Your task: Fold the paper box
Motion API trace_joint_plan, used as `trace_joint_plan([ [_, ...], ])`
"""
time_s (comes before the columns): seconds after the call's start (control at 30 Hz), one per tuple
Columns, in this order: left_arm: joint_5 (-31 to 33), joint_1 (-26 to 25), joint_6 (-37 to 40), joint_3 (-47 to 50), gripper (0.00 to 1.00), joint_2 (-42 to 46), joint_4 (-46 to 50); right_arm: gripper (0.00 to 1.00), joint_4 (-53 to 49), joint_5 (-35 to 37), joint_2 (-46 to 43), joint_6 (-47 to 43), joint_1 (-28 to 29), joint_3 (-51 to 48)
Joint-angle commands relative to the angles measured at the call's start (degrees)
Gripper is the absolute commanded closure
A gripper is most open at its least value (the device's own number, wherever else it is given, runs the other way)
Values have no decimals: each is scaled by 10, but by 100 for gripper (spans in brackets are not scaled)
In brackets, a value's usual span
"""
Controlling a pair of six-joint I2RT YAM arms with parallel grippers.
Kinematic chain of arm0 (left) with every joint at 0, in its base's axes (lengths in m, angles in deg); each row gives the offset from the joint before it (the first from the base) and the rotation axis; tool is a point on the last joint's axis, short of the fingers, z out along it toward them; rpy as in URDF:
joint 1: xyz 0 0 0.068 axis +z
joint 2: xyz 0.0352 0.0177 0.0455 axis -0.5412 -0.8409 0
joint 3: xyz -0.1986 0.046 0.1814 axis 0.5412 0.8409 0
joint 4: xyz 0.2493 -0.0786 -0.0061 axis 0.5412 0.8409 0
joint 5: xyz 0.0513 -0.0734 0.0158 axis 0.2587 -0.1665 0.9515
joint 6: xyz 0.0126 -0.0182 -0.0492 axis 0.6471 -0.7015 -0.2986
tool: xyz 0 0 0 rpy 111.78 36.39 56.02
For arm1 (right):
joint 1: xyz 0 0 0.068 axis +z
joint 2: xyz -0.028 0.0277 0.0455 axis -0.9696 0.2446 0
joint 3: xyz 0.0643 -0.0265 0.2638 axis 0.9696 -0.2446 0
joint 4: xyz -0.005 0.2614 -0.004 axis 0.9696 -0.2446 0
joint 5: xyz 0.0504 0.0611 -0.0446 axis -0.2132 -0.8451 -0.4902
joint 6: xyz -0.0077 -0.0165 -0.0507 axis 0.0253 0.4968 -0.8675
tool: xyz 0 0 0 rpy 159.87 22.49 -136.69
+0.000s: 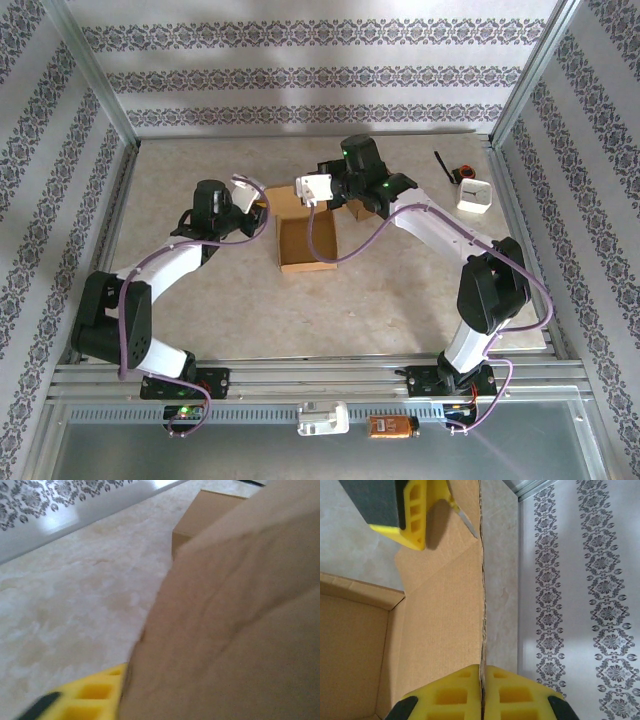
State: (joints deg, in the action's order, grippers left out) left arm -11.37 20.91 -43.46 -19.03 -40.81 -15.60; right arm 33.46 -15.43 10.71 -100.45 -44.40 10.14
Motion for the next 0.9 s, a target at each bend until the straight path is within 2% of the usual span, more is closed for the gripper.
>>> trace_joint_plan([
  [0.0, -30, 8, -6, -19, 88, -4, -25, 98, 25, -13, 3, 3, 10, 12],
  [0.03, -28, 9, -8, -20, 93, -4, -23, 95, 30, -11, 2, 9, 11, 9],
  [0.07, -26, 8, -9, -20, 96, -4, -23, 87, 34, -6, 2, 15, 14, 8],
  [0.17, -24, 8, -11, -23, 98, 0, -20, 66, 53, 16, -3, 45, 24, 1],
  [0.2, -25, 8, -10, -23, 99, 1, -19, 57, 58, 24, -6, 60, 27, -2],
  [0.27, -25, 8, -7, -23, 99, 3, -18, 30, 68, 49, -18, 112, 36, -10],
  [0.37, -38, 8, 2, -22, 99, 5, -21, 2, 75, 84, -43, 200, 44, -21],
  [0.5, -50, 7, 6, -20, 99, 3, -24, 2, 77, 181, -93, 324, 69, -55],
  [0.67, -51, 8, 8, -20, 99, -4, -24, 2, 82, 220, -169, 452, 62, -128],
  [0.73, -55, 7, 10, -21, 99, -4, -24, 2, 83, 200, -190, 485, 37, -155],
  [0.87, -65, 7, 10, -26, 99, -7, -22, 3, 74, 83, -188, 582, -49, -172],
])
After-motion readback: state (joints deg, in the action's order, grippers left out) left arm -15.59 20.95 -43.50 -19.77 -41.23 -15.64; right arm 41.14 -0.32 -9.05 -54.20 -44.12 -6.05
